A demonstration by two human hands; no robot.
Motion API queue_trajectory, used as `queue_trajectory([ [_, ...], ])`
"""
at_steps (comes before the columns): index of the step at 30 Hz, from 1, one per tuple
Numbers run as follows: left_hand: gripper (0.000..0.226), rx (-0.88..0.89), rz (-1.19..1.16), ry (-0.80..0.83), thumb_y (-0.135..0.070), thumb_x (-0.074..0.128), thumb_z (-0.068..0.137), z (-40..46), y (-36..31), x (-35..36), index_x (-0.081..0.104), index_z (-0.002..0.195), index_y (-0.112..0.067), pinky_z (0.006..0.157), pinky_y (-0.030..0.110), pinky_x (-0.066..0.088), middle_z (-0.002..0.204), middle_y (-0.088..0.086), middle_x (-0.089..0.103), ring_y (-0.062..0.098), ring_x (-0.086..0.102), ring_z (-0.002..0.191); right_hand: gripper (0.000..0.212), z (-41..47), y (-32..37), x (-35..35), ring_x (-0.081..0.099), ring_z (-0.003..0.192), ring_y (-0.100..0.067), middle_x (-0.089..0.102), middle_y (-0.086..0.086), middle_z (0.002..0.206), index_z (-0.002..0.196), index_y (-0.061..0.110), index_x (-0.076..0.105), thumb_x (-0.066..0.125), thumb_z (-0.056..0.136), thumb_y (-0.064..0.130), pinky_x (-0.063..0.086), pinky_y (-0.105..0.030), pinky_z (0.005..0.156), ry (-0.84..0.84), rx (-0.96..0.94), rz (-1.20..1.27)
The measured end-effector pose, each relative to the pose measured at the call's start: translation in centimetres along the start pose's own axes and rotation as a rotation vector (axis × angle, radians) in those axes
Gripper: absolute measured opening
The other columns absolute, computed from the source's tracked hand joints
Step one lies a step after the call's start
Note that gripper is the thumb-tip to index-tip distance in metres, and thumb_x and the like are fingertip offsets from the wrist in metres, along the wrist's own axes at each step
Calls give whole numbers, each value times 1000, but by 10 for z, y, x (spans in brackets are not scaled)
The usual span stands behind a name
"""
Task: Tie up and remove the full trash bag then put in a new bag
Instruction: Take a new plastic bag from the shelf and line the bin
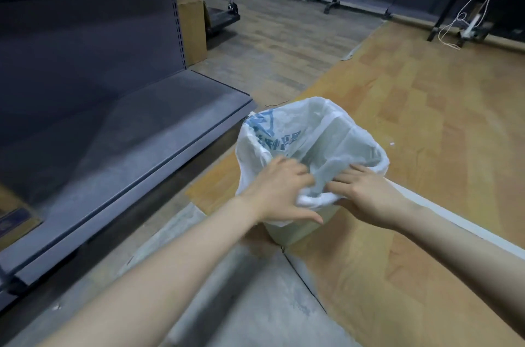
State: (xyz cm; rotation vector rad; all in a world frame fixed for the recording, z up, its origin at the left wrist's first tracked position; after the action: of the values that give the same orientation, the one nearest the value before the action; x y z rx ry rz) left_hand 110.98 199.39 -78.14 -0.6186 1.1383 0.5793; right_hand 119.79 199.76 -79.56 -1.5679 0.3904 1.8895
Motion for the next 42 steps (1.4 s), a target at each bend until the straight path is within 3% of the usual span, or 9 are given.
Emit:
queue_trajectory([
  [3,73,-40,76,58,-77,45,73,-13,35,-12,59,114,-19,114,37,13,108,-4,58,15,51,108,28,0,-18,-3,54,59,-24,57,3,59,68,18,60,72,58,-5,48,-31,61,25,15,-96],
  [7,51,-1,189,73,-47,68,76,-18,45,-4,58,115,-15,117,43,13,108,1,60,21,55,111,42,-19,-60,-16,65,75,-27,68,-2,77,69,18,71,65,45,-16,45,-32,77,32,142,-83],
  [12,24,14,228,36,-9,60,64,-5,44,-7,39,58,-18,85,37,53,50,4,54,22,49,51,49,-33,-28,-17,61,100,-24,67,-8,108,108,11,69,53,62,20,47,-38,91,112,136,62],
  [15,28,-34,272,185,-23,52,89,1,52,6,36,67,-15,79,37,51,60,8,56,21,34,67,48,-35,-12,-8,63,80,-16,68,2,83,102,15,65,41,86,53,39,-35,98,139,83,56],
  [21,33,-76,340,331,-33,42,98,5,54,14,38,72,-15,62,31,30,57,-3,28,21,37,77,27,-20,-21,-5,56,51,-23,53,1,49,61,16,51,55,81,33,54,-41,81,248,106,-64],
  [28,40,-125,369,402,-13,54,84,8,42,10,25,56,-13,48,29,18,56,1,28,26,41,71,32,-26,-35,16,63,65,-27,64,-4,58,58,19,54,70,80,36,41,-49,101,357,168,-75],
  [32,13,-96,299,401,-20,51,91,10,5,18,53,83,-11,63,32,33,89,12,63,32,61,92,24,-44,-71,12,51,122,-20,69,1,105,98,14,71,71,79,29,22,-44,112,415,354,-64],
  [36,21,-180,274,298,-15,46,95,7,-23,31,50,115,-11,65,33,30,109,13,65,33,62,102,55,-29,-28,5,55,107,-24,62,-2,110,116,17,62,70,63,30,44,-44,91,221,234,25],
  [42,70,-103,160,310,-77,50,72,10,-15,8,57,105,-16,84,36,33,93,3,67,24,59,93,37,-8,-52,-38,65,75,-34,70,-10,85,74,15,74,38,68,9,46,-31,59,-98,302,-97],
])
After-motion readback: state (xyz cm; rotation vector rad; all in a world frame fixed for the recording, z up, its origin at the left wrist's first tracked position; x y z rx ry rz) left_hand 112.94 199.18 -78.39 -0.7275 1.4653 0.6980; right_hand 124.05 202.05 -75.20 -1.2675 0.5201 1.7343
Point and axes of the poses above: each hand's wrist, its own z-axis towards the middle knuckle, its own x-axis out of the palm, y = z × x, the point moved 10 cm from there along z, towards the middle knuckle
